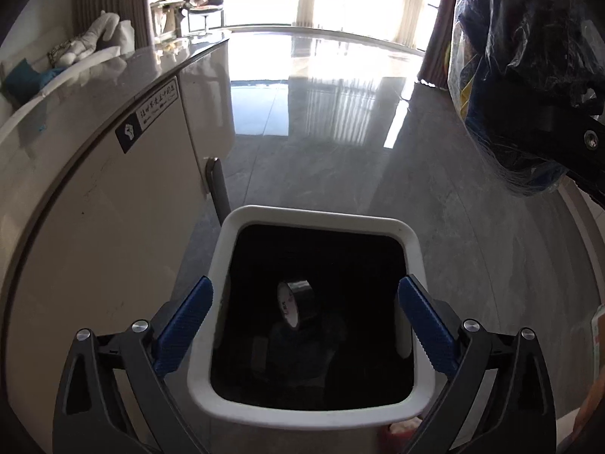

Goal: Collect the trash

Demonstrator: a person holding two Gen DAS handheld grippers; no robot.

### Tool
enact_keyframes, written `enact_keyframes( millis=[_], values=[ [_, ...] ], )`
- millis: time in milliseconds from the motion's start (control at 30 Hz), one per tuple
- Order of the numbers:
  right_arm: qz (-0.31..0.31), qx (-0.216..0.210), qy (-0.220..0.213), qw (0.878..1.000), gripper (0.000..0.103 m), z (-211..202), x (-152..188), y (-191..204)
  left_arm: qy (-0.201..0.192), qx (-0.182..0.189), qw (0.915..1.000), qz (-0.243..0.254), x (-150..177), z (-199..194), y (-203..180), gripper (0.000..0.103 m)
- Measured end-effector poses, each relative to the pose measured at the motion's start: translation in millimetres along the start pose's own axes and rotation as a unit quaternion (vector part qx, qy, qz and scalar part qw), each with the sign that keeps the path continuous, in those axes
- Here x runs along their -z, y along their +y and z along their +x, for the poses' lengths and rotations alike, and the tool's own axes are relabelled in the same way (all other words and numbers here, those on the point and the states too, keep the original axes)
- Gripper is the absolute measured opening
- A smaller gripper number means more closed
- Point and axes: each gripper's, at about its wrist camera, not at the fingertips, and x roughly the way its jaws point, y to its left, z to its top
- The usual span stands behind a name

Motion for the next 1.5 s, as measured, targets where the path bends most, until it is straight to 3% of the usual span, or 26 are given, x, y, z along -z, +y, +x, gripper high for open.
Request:
enact_keyframes(
  millis=[67,267,600,833,867,933,967,1033,1167,1500],
  values=[
    [0.000,0.001,0.004,1.000,0.021,1.1,1.9,-0.6,0.001,-0.028,0.9996,0.002,0.1,2.7,2.5,0.098],
    [-0.006,-0.003,0.010,1.000,0.022,5.4,1.1,4.0,-0.004,-0.006,0.9993,-0.036,-2.7,-7.6,12.6,0.098],
    [-0.023,-0.004,0.040,0.999,0.022,26.4,7.8,13.6,-0.064,-0.091,0.9919,-0.061,-3.9,-50.0,47.4,0.098],
    [-0.036,-0.007,0.060,0.998,0.026,39.2,13.0,27.0,-0.071,-0.100,0.9883,-0.090,-1.1,-66.2,79.1,0.098],
    [-0.038,-0.008,0.061,0.997,0.031,40.4,13.1,28.4,-0.073,-0.101,0.9881,-0.090,-1.1,-67.7,81.5,0.098],
    [-0.038,-0.007,0.062,0.997,0.068,42.3,13.5,32.3,-0.076,-0.106,0.9874,-0.089,-0.4,-71.4,84.4,0.097],
    [-0.037,0.004,0.064,0.997,0.098,44.9,13.8,33.6,-0.078,-0.128,0.9846,-0.091,-1.1,-72.3,88.3,0.098],
    [-0.033,0.025,0.060,0.997,0.098,47.9,15.2,31.1,-0.082,-0.118,0.9851,-0.094,-1.1,-76.0,95.6,0.098],
    [-0.029,0.020,0.083,0.996,0.098,57.7,16.8,31.5,-0.082,-0.113,0.9841,-0.110,-0.1,-82.1,106.0,0.098],
    [-0.051,0.023,0.061,0.997,0.098,56.6,11.3,51.1,-0.097,-0.120,0.9822,-0.106,1.1,-90.6,107.1,0.098]
  ],
)
